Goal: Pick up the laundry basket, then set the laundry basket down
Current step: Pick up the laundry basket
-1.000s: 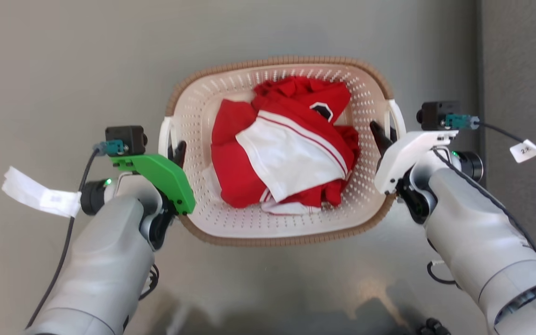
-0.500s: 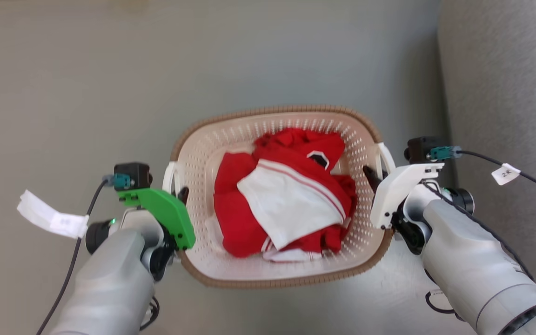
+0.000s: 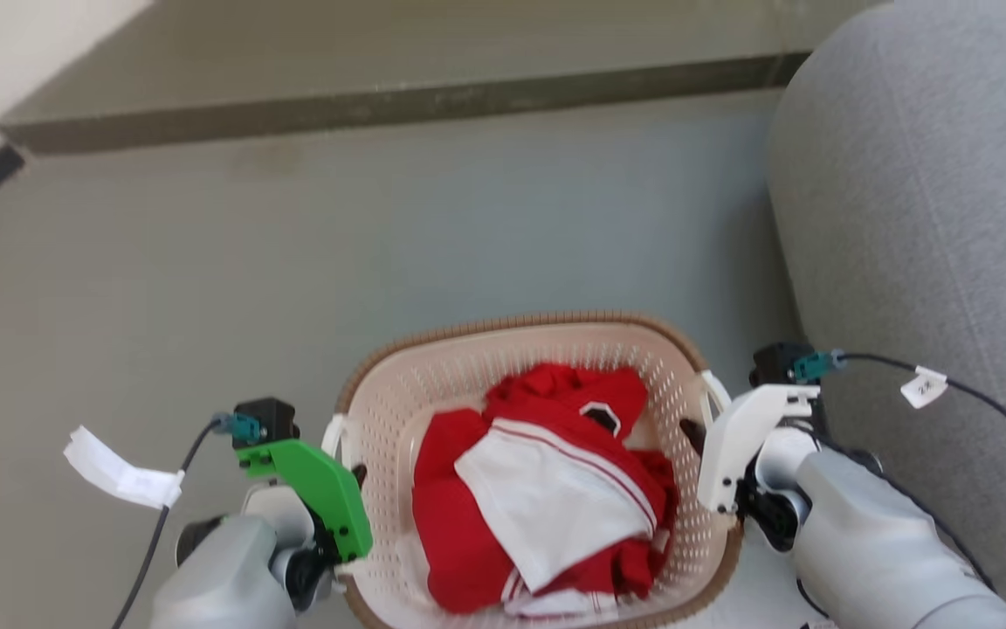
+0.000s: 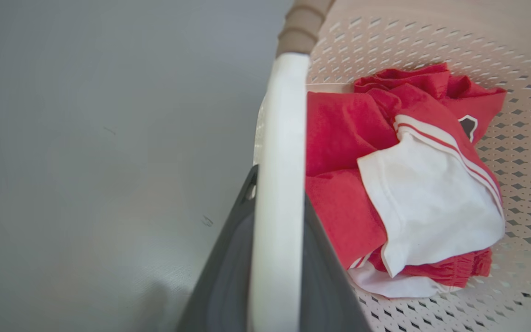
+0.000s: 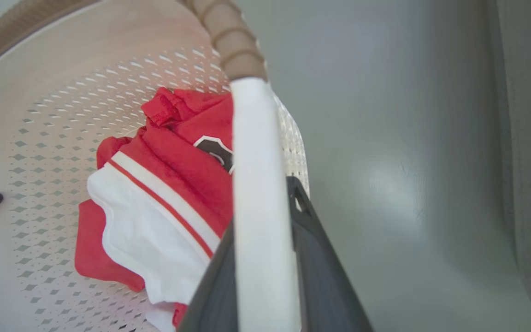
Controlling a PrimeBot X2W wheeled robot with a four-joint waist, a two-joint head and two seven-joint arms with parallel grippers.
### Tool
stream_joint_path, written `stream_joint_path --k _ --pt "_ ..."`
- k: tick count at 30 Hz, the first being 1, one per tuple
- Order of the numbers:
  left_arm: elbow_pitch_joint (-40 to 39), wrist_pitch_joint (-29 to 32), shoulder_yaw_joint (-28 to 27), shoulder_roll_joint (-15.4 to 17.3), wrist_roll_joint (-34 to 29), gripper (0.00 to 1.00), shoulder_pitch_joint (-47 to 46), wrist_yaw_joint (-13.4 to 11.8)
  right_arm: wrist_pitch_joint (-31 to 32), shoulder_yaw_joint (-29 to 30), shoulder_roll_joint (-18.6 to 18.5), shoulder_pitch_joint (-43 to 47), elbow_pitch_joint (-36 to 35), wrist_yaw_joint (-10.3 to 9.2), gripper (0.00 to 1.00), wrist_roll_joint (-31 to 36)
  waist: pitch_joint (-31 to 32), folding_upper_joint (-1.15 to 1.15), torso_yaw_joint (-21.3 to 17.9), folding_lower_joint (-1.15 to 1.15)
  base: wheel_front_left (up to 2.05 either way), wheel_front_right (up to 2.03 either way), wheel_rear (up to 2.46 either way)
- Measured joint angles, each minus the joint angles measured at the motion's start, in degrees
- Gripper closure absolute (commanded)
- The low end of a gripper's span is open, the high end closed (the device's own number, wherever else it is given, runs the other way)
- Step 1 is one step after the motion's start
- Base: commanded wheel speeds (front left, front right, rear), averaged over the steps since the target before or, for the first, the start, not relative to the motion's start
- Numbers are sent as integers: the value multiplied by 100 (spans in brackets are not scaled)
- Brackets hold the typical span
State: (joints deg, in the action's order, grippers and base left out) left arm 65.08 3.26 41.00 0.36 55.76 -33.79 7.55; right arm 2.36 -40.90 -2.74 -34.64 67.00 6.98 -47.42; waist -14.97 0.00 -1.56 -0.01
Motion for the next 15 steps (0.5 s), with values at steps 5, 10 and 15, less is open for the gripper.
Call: stream_joint_path --k 5,10,15 --pt "46 181 55 -23 105 100 254 0 233 -34 2 261 22 0 100 -163 416 0 -31 0 0 0 0" --pt "123 378 132 -55 163 100 363 1 509 -82 -9 371 59 0 100 -257 810 0 -58 0 0 0 0" --pt "136 492 157 -55 231 100 363 1 666 -126 -31 367 24 -1 100 -311 1096 0 -91 0 0 0 0"
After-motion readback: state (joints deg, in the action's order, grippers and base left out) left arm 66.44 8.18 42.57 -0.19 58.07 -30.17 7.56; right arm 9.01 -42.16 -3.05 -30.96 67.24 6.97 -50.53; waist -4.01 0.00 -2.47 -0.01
